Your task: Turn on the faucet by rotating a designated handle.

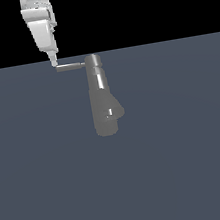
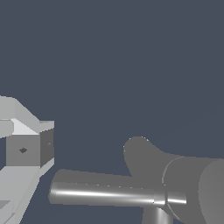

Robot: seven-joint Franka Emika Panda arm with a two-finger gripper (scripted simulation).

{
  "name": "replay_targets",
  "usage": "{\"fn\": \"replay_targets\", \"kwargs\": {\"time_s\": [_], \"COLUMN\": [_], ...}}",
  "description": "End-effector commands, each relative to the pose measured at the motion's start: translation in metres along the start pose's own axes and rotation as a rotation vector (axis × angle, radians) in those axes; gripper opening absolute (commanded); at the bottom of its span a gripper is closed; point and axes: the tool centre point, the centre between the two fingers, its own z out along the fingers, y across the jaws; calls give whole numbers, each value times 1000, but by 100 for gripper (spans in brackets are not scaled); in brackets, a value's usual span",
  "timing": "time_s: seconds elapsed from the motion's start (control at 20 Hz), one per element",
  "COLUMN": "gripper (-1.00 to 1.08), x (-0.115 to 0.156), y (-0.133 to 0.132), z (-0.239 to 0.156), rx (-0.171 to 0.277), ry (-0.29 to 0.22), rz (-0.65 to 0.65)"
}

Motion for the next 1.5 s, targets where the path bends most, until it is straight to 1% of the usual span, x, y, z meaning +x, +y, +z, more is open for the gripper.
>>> {"fn": "replay_targets", "kwargs": {"time_s": [0.0, 0.25, 0.5, 0.6, 0.8, 0.9, 1.15, 1.45], "gripper": [-100, -100, -100, -100, -100, -100, -100, -100], "x": [-4, -9, -11, -6, 20, 26, 27, 25], "y": [-6, -12, -13, -12, -8, -7, -7, 8], "z": [8, 18, 19, 21, 32, 36, 36, 30], "rx": [3, 4, 6, 2, -16, -21, -21, -21], "ry": [10, 22, 23, 25, 38, 42, 42, 42], "rz": [28, 59, 62, 66, 94, 102, 104, 104]}}
